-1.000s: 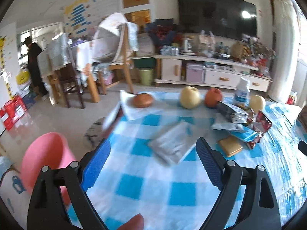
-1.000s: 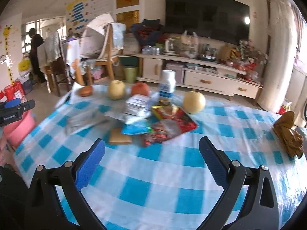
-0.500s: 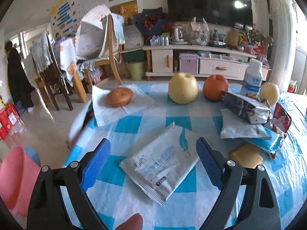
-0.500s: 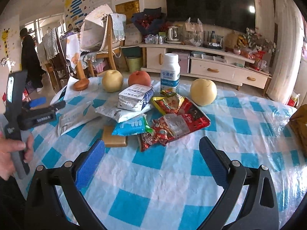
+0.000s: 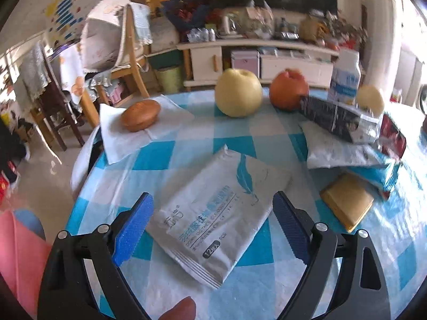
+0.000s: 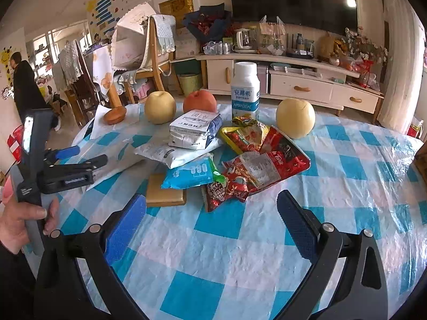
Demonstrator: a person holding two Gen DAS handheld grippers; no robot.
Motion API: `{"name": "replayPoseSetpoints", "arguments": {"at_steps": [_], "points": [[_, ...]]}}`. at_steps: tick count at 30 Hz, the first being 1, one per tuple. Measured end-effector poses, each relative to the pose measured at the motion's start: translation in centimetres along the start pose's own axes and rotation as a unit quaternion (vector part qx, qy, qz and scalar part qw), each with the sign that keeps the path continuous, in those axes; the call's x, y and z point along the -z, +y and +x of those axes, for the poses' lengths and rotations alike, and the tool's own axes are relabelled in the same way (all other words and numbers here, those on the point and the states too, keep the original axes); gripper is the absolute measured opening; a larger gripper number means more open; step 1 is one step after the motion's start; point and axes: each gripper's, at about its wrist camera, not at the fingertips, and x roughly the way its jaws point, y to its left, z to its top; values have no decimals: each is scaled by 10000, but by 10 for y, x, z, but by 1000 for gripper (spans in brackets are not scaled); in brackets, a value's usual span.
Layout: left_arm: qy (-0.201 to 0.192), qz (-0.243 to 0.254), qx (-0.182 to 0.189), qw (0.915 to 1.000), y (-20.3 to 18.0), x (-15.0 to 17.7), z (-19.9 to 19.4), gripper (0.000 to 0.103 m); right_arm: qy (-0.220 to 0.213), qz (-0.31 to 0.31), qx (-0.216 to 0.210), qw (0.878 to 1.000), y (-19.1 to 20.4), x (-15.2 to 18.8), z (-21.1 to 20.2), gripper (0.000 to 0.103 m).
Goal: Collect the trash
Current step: 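Lower the left tool onto the grey wipes packet while the right tool grasps the white milk carton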
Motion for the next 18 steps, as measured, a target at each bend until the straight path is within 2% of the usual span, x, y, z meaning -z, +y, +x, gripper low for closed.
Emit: {"name": "replayPoseSetpoints", "arguments": {"at_steps": [6,13,16,18], "points": [[202,196,276,9992,2,-5,13,90,3,-20,-10,10000,1,1,0,99],[440,532,427,9967,-5,0,28,90,43,-46,-7,10000,4,1,2,99],[509,684,402,9955,-11,2,32,90,59,-56,-7,10000,4,1,3,99],[486,744,359,9954,-12,3,34,94,67,-53,-9,10000,4,1,4,99]]}}
